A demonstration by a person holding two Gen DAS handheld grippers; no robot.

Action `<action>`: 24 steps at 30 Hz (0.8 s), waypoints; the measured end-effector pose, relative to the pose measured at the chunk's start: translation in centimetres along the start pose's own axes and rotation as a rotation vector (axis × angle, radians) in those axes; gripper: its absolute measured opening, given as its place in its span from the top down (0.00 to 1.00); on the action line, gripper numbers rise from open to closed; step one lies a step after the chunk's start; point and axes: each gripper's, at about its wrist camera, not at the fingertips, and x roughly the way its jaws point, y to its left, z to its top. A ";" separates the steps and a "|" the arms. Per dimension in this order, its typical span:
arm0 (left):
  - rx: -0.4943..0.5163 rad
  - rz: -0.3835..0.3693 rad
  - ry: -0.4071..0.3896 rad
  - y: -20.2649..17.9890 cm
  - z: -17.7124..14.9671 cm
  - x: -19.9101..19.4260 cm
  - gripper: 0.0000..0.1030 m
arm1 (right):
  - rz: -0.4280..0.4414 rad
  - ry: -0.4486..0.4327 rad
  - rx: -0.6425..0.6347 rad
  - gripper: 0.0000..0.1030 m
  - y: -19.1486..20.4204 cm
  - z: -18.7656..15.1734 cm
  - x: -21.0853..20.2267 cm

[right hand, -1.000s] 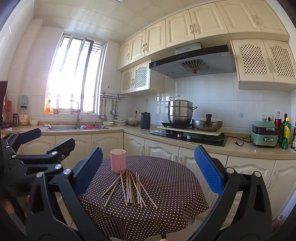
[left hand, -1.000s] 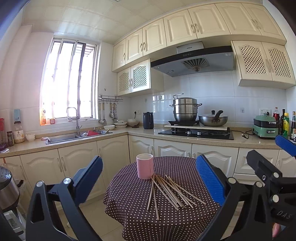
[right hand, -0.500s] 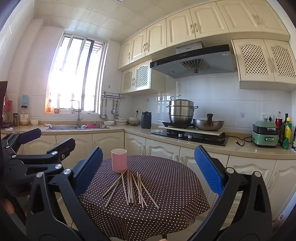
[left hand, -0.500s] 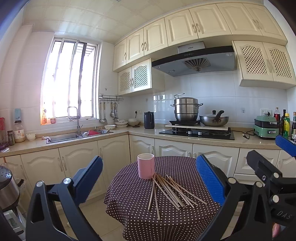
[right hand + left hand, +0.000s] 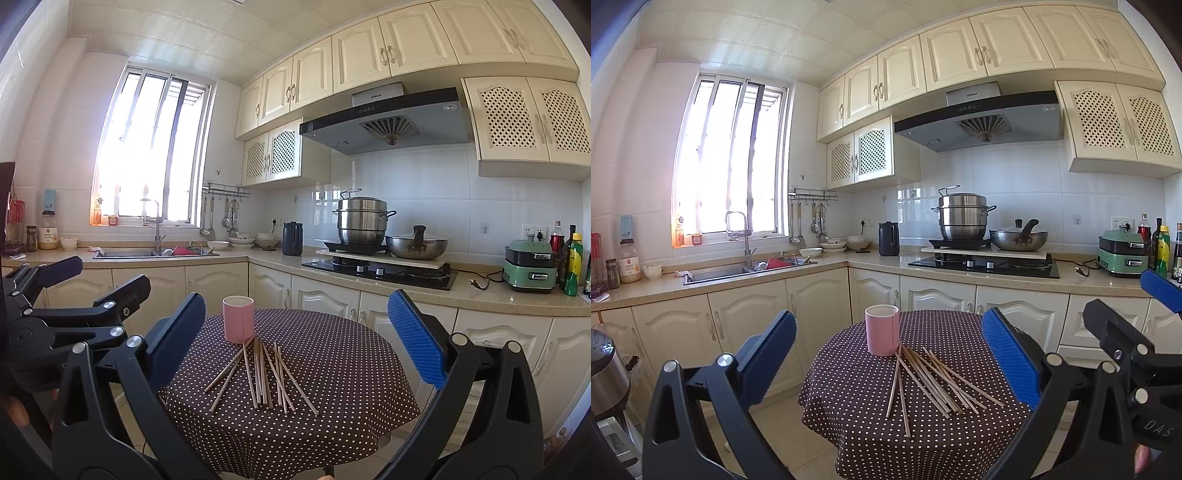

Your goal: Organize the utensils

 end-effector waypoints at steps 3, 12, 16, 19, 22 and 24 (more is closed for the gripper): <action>-0.004 0.001 0.006 0.1 -0.2 0.3 0.04 | 0.003 0.003 0.000 0.06 -0.1 0.0 0.1; 0.001 0.022 0.036 0.4 -0.8 3.2 0.04 | 0.012 0.032 -0.002 0.06 -0.1 -0.6 3.3; 0.008 0.027 0.058 0.4 -1.1 5.1 0.04 | 0.022 0.055 0.008 0.06 -0.4 -1.1 5.3; 0.013 0.034 0.071 0.4 -1.1 6.5 0.04 | 0.023 0.069 0.009 0.06 -0.5 -1.4 6.7; 0.008 0.031 0.099 0.3 -1.2 8.2 0.04 | 0.027 0.091 0.006 0.06 -0.7 -1.5 8.3; 0.002 0.026 0.123 0.2 -1.4 9.4 0.04 | 0.024 0.103 -0.003 0.06 -0.9 -1.7 9.4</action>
